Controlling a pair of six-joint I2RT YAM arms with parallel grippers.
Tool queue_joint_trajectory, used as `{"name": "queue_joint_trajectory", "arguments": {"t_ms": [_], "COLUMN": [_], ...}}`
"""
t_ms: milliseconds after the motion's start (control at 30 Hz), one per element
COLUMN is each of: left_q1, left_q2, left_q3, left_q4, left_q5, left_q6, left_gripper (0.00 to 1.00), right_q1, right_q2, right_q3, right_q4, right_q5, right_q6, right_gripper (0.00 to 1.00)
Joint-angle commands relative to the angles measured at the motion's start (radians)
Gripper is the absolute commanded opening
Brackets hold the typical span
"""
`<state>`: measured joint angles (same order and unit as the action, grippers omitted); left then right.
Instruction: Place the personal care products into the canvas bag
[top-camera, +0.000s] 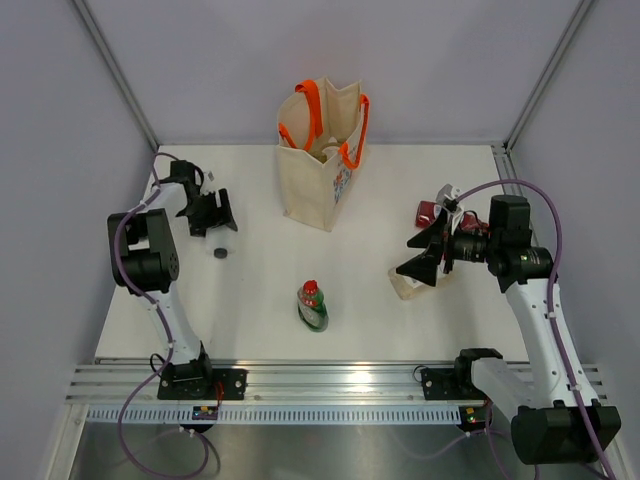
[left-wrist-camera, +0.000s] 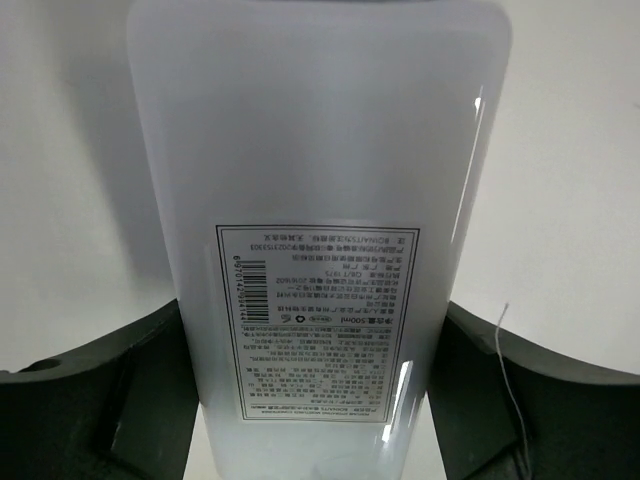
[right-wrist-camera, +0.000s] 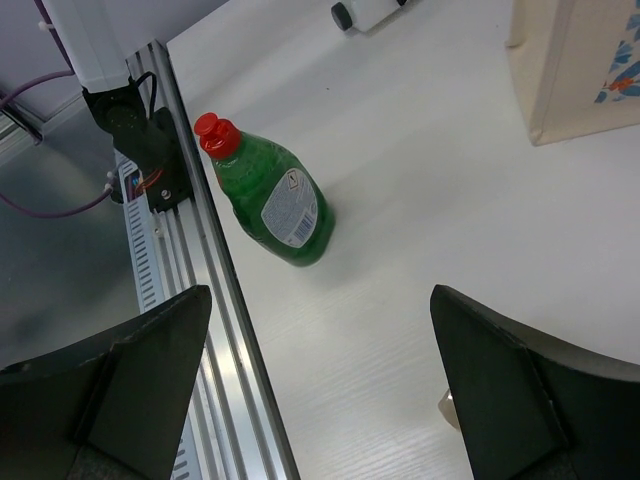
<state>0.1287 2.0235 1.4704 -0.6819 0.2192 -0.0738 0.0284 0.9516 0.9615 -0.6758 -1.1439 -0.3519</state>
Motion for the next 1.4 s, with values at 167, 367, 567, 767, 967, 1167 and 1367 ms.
{"name": "queue_joint_trajectory", "arguments": {"t_ms": [167,367,567,767,967,1167,1367], "left_q1": [-0.015,-0.07,-0.17,-0.291,-0.348,-0.389,-0.422], "left_q2": [-0.373,-0.594,-0.723,-0.682,-0.472,-0.151,0.043], "left_q3": [-0.356,-0.512,-0.443,-0.159,0.224,0.687,0.866], "left_q4": [0.522,0.759,0.76,0.551,0.417,0.299,0.352], "left_q5": [0.62,0.677,0.634,0.447,0.304,0.168,-0.006], "left_q6": [-0.544,-0.727,-0.796,-0.677,-0.61,-0.586,-0.543], "left_gripper": [0.0,0.0,0.0,0.0,0.0,0.0,0.03], "right_q1": [-0.021,-0.061,-0.085,-0.111,-0.12,-0.122,-0.127], "right_q2": [-0.037,-0.037,-0.079,-0.089,-0.106,-0.117,-0.142], "right_q3": [0.088,0.109,0.079,0.063,0.04,0.02,-0.001], "right_q4": [-0.113,-0.212,-0.194,-0.189,-0.174,-0.148,-0.13], "right_q5": [0.053,0.099,0.121,0.112,0.093,0.072,0.032], "right_q6": [-0.05,-0.114,-0.09,-0.087,-0.081,-0.067,-0.044], "right_gripper": [1.0,0.99,1.0,0.99,0.99,0.99,0.99]}}
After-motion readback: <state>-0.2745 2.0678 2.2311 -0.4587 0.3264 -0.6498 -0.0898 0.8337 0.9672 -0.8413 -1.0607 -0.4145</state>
